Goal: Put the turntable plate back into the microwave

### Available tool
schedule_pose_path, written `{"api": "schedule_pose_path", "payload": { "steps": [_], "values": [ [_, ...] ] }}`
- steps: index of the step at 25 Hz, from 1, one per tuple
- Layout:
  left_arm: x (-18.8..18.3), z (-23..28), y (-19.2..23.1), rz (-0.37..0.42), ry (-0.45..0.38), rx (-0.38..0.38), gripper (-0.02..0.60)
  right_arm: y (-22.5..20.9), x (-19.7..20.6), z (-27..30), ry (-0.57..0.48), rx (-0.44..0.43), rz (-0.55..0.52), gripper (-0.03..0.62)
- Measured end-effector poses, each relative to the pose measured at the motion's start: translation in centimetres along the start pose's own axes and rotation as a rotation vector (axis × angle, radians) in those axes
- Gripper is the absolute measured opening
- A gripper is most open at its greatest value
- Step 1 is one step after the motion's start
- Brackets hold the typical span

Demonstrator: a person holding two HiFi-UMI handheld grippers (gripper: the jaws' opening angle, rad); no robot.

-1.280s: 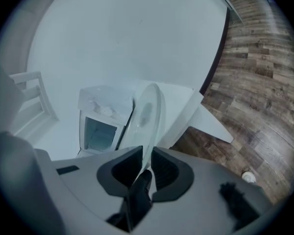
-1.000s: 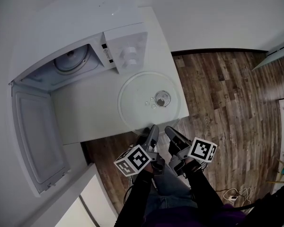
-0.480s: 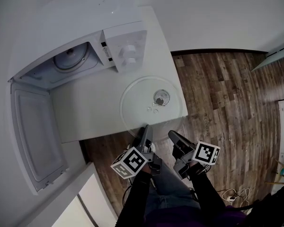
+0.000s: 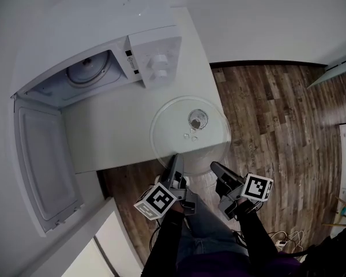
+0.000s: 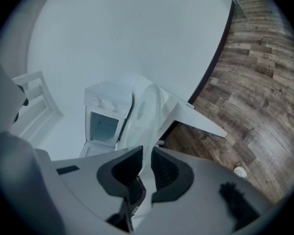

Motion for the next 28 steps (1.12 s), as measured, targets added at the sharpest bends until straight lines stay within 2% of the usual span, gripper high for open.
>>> {"api": "schedule_pose_path", "payload": {
  "steps": [2,6,10,15,28],
  "values": [
    [-0.1,-0.2,-0.2,0.013,-0.013,0.011,0.084,0.2,-0.1,0.0,-0.003,-0.003,-0.009,0.06],
    [-0.2,-0.3,-0.5,0.037,-0.028,0.028,0.075,0.0,0.2,-0.1,-0.027,-0.009,0.05,0.06],
    [-0.3,-0.7,-0.5,0.034,-0.044,0.059,0.066,1.0,-0.3,-0.2,-0.035,-0.01,-0.017,0.061],
    [-0.8,-1.2,-1.5,0.036,-0.057,0.111,0.057,1.6,-0.5,-0.4,-0.053,-0.025,-0.031,0.066],
    [-1.4,-2.7,-1.3,-0.029,-0.106,0.174,0.048,3.0,-0.1,0.4,-0.052,-0.052,-0.059,0.069]
  ]
}}
Point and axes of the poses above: the fingertips, and each gripper's own axes: z forward along the fingers, y to its left, x out of its underside, the point moved 4 cm from there along -z, backward along the fingers, and after that the axes turned 12 degrees about y, right-handed, at the moved point
